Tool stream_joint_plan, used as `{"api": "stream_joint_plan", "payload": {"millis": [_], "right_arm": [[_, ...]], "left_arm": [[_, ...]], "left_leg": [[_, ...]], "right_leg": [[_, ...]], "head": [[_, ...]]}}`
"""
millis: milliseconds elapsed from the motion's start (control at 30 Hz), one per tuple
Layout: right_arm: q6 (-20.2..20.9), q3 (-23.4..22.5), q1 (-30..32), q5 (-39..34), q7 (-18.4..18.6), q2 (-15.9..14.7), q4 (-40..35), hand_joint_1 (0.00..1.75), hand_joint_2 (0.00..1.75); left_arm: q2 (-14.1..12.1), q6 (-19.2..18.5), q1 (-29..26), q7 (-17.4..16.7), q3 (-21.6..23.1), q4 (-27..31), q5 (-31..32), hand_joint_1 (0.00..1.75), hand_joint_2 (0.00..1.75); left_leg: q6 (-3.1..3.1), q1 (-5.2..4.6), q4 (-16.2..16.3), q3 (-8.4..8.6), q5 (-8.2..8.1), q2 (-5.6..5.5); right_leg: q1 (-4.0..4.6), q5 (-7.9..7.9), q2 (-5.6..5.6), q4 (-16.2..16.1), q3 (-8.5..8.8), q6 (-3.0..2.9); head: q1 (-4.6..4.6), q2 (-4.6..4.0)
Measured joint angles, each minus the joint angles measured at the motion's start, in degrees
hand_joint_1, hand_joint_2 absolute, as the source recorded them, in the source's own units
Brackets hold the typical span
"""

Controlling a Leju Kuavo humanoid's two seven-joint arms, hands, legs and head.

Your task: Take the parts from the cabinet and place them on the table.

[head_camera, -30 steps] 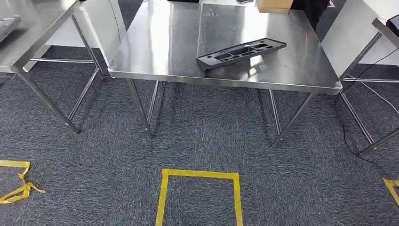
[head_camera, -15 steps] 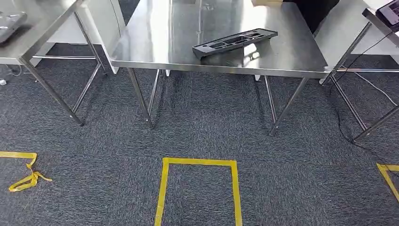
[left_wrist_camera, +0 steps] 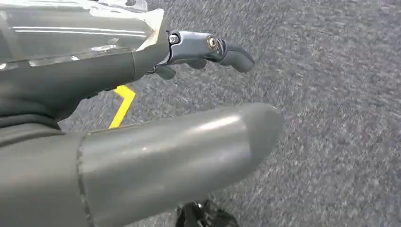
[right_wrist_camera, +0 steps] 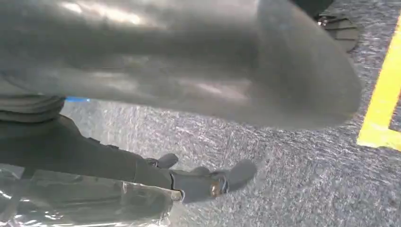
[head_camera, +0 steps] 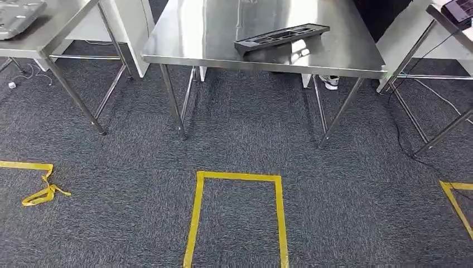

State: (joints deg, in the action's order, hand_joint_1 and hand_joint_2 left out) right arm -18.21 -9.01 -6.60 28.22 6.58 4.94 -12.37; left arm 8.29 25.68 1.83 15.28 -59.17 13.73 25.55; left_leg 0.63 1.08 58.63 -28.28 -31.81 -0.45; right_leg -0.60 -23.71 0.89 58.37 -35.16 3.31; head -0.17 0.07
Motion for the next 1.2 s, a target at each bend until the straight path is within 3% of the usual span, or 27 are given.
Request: {"api": "stream_joint_plan", "payload": {"millis": [33, 100, 133, 167, 200, 233, 267, 300, 333, 367, 400, 467, 633, 700, 733, 767, 800, 833, 867, 900, 933, 1000, 1033, 1067, 1100, 1167, 1200], "right_arm": [[0.0, 0.0, 0.3, -0.2, -0.1, -0.1, 0.1, 0.0, 0.0], [-0.1, 0.0, 0.8, -0.4, -0.3, -0.1, 0.2, 0.0, 0.0], [-0.1, 0.0, 0.9, -0.3, -0.3, -0.1, 0.2, 0.0, 0.0], [-0.1, 0.0, 0.9, -0.3, -0.3, -0.1, 0.2, 0.0, 0.0], [-0.1, 0.0, 0.9, -0.3, -0.3, -0.2, 0.2, 0.0, 0.0], [-0.1, 0.0, 0.9, -0.3, -0.3, -0.2, 0.2, 0.0, 0.0], [-0.1, 0.0, 0.9, -0.3, -0.3, -0.2, 0.2, 0.0, 0.0], [-0.1, 0.0, 0.9, -0.3, -0.3, -0.2, 0.2, 0.0, 0.0], [-0.1, 0.0, 0.9, -0.3, -0.3, -0.2, 0.2, 0.0, 0.0], [-0.1, 0.0, 0.7, -0.3, -0.4, -0.2, 0.2, 0.0, 0.0], [-0.1, 0.0, 0.6, -0.3, -0.4, -0.2, 0.2, 0.0, 0.0], [-0.1, 0.0, 0.6, -0.5, -0.4, -0.2, 0.2, 0.0, 0.0], [-0.2, 0.0, 0.6, -0.5, -0.5, -0.2, 0.2, 0.0, 0.0], [-0.3, 0.0, 1.0, -0.8, -0.6, -0.2, 0.2, 0.0, 0.0], [-0.9, 0.0, 1.1, -1.3, -1.0, -0.3, 0.4, 0.0, 0.0], [-1.2, 0.0, 1.4, -1.5, -1.5, -0.2, 0.4, 0.0, 0.0], [-1.4, 0.0, 1.4, -1.5, -1.5, -0.1, 0.4, 0.0, 0.0], [-1.4, 0.0, 1.4, -1.6, -1.5, -0.1, 0.4, 0.0, 0.0], [-1.4, 0.0, 1.3, -1.6, -1.5, -0.1, 0.4, 0.0, 0.0], [-1.5, 0.0, 1.3, -1.7, -1.6, -0.2, 0.4, 0.0, 0.0], [-1.5, 0.0, 1.4, -1.7, -1.7, -0.2, 0.4, 0.0, 0.0], [-1.7, -0.1, 1.2, -2.1, -1.9, -0.2, 0.4, 0.0, 0.0], [-1.7, -0.1, 1.6, -2.3, -1.9, -0.3, 0.4, 0.0, 0.0], [-1.8, -0.2, 1.7, -2.5, -2.1, -0.4, 0.5, 0.0, 0.0], [-1.8, -0.2, 1.8, -2.5, -2.3, -0.4, 0.6, 0.0, 0.0], [-1.8, -0.2, 2.0, -2.6, -2.3, -0.4, 0.6, 0.0, 0.0], [-1.8, -0.2, 2.0, -2.6, -2.3, -0.4, 0.6, 0.0, 0.0]], "left_arm": [[-0.1, -0.1, 0.0, 0.0, 0.0, -0.2, 0.0, 0.0, 0.0], [-0.4, -0.2, 0.1, 0.0, 0.0, -0.2, 0.2, 0.0, 0.0], [-0.4, -0.2, 0.1, 0.0, 0.0, -0.3, 0.2, 0.0, 0.0], [-0.4, -0.2, 0.1, 0.0, 0.0, -0.4, 0.2, 0.0, 0.0], [-0.4, -0.2, 0.1, 0.0, 0.0, -0.4, 0.2, 0.0, 0.0], [-0.4, -0.2, 0.1, 0.0, 0.0, -0.4, 0.2, 0.0, 0.0], [-0.4, -0.2, 0.1, 0.0, 0.0, -0.4, 0.2, 0.0, 0.0], [-0.4, -0.2, 0.1, 0.0, 0.0, -0.5, 0.2, 0.0, 0.0], [-0.4, -0.2, 0.1, 0.0, 0.0, -0.5, 0.2, 0.0, 0.0], [-0.4, -0.2, 0.2, 0.0, 0.0, -0.6, 0.2, 0.0, 0.0], [-0.4, -0.3, 0.2, 0.0, 0.0, -0.6, 0.2, 0.0, 0.0], [-0.4, -0.4, 0.2, 0.0, 0.0, -0.6, 0.3, 0.0, 0.0], [-0.4, -0.4, 0.2, 0.0, 0.0, -0.6, 0.3, 0.0, 0.0], [-0.5, -0.5, 0.1, 0.1, 0.0, -0.7, 0.4, 0.0, 0.0], [-0.7, -1.0, 0.1, 0.2, 0.0, -0.8, 0.8, 0.0, 0.0], [-0.6, -1.0, 0.1, 0.3, 0.0, -0.9, 0.9, 0.0, 0.0], [-0.7, -0.9, 0.1, 0.3, 0.0, -0.9, 0.9, 0.0, 0.0], [-0.7, -0.9, 0.2, 0.3, 0.0, -0.9, 0.9, 0.0, 0.0], [-0.7, -0.9, 0.3, 0.3, 0.1, -0.9, 1.0, 0.0, 0.0], [-0.7, -1.0, 0.5, 0.3, 0.1, -0.9, 1.0, 0.0, 0.0], [-0.7, -1.0, 0.6, 0.3, 0.2, -0.9, 1.1, 0.0, 0.0], [-0.7, -1.1, 0.5, 0.4, 0.3, -1.0, 1.2, 0.0, 0.0], [-0.7, -1.1, 0.4, 0.4, 0.4, -1.1, 1.3, 0.0, 0.0], [-0.7, -1.1, 0.5, 0.4, 0.5, -1.2, 1.4, 0.0, 0.0], [-0.8, -1.2, 0.6, 0.4, 0.6, -1.2, 1.5, 0.0, 0.0], [-0.9, -1.2, 0.5, 0.5, 0.6, -1.2, 1.6, 0.0, 0.0], [-0.9, -1.2, 0.5, 0.8, 0.6, -1.3, 1.6, 0.0, 0.0]], "left_leg": [[0.98, 0.32, -0.3, -0.69, 0.83, 0.43], [1.97, 0.04, -0.3, -2.64, 2.5, 0.58], [2.03, -0.04, -0.3, -3.63, 3.3, 0.65], [2.06, -0.17, -0.2, -4.71, 4.12, 0.78], [2.01, -0.31, -0.2, -5.98, 5.11, 0.93], [1.89, -0.33, -0.1, -6.61, 5.9, 1.04], [1.78, -0.34, 0.0, -7.66, 6.76, 1.09], [1.58, -0.33, 0.0, -8.52, 7.56, 1.1], [1.41, -0.32, 0.0, -9.14, 8.2, 1.09], [1.14, -0.33, 0.0, -9.55, 8.95, 1.1], [0.67, -0.59, 0.1, -9.91, 9.6, 0.99], [0.01, -0.42, -0.6, -9.74, 11.14, 1.25], [-0.13, -0.37, -0.8, -9.7, 11.43, 1.24], [-0.74, -0.43, -1.3, -10.04, 12.45, 1.18], [-0.96, -0.04, 1.6, -11.48, 5.96, 0.92], [-1.32, 0.03, 10.6, -12.91, -1.83, 0.78], [-1.58, 0.08, 17.1, -11.86, 0.04, 0.72], [-1.65, 0.35, 10.4, -5.14, 3.95, 0.71], [-1.73, 0.53, 5.6, -1.41, 2.81, 0.6], [-1.8, 0.31, 0.9, 1.63, 0.56, 0.44], [-1.24, 0.17, -0.1, 1.79, -0.48, 0.15], [-0.32, -0.4, -0.1, 0.66, 0.01, 0.2], [0.58, -0.34, -0.4, 0.12, 0.74, 0.37], [1.38, -0.19, -0.5, -0.69, 1.7, 0.88], [1.88, -0.2, -0.5, -1.79, 2.48, 0.82], [2.04, -0.23, -0.4, -3.55, 3.92, 0.95], [1.99, -0.3, -0.4, -4.56, 4.48, 0.98]], "right_leg": [[-0.25, -0.19, -0.06, 0.4, -0.39, 0.25], [-0.44, -6.81, -0.34, 5.3, -2.49, -1.09], [-0.43, -9.88, -0.41, 9.2, -3.42, -1.41], [-0.42, -12.08, -0.5, 13.4, -4.12, -1.33], [-0.42, -12.65, -0.59, 17.2, -4.22, -0.76], [-0.41, -11.54, -0.63, 18.1, -3.3, -0.07], [-0.38, -9.41, -0.64, 16.7, -1.23, 0.75], [-0.37, -7.47, -0.64, 12.9, 2.08, 1.21], [-0.35, -6.85, -0.64, 8.3, 5.58, 1.1], [-0.32, -7.84, -0.72, 1.9, 10.25, 0.39], [0.41, -9.96, -0.75, -4.4, 14.07, -0.56], [0.66, -9.76, -0.82, -4.1, 12.86, -1.18], [0.79, -9.64, -0.8, -3.9, 12.72, -1.36], [0.52, -8.59, -0.72, -4.0, 11.89, -2.03], [-0.26, -6.82, -0.34, -4.0, 10.03, -3.42], [-0.01, -5.11, -0.21, -3.9, 8.1, -3.78], [0.19, -3.14, 0.05, -3.3, 5.7, -3.52], [0.0, -2.25, 0.02, -1.8, 2.95, -2.87], [0.11, -2.05, 0.02, -0.8, 2.27, -2.57], [0.58, -1.96, 0.01, 0.1, 1.22, -2.38], [0.63, -1.68, 0.06, 0.3, 0.92, -1.98], [0.44, -0.53, 0.12, 0.1, 0.73, -1.06], [0.63, 0.07, 0.09, 0.0, 0.32, -0.6], [0.16, -1.26, -0.1, 0.9, -0.37, -0.63], [0.24, -4.53, -0.24, 3.0, -1.09, -1.31], [0.13, -10.38, -0.43, 9.9, -3.03, -1.98], [0.11, -12.13, -0.47, 13.5, -3.47, -1.93]], "head": [[0.02, 0.0], [0.44, 0.0], [0.54, 0.0], [0.57, 0.0], [0.57, 0.0], [0.54, 0.0], [0.61, 0.0], [0.63, 0.0], [0.61, 0.0], [0.61, 0.0], [0.61, 0.0], [0.56, 0.0], [0.59, 0.0], [0.39, 0.0], [0.22, 0.0], [0.04, 0.0], [0.02, 0.0], [-0.02, 0.0], [-0.09, 0.0], [-0.18, 0.0], [0.11, 0.0], [0.11, 0.0], [0.09, 0.0], [0.0, 0.0], [0.25, 0.0], [0.65, 0.0], [0.57, 0.0]]}}
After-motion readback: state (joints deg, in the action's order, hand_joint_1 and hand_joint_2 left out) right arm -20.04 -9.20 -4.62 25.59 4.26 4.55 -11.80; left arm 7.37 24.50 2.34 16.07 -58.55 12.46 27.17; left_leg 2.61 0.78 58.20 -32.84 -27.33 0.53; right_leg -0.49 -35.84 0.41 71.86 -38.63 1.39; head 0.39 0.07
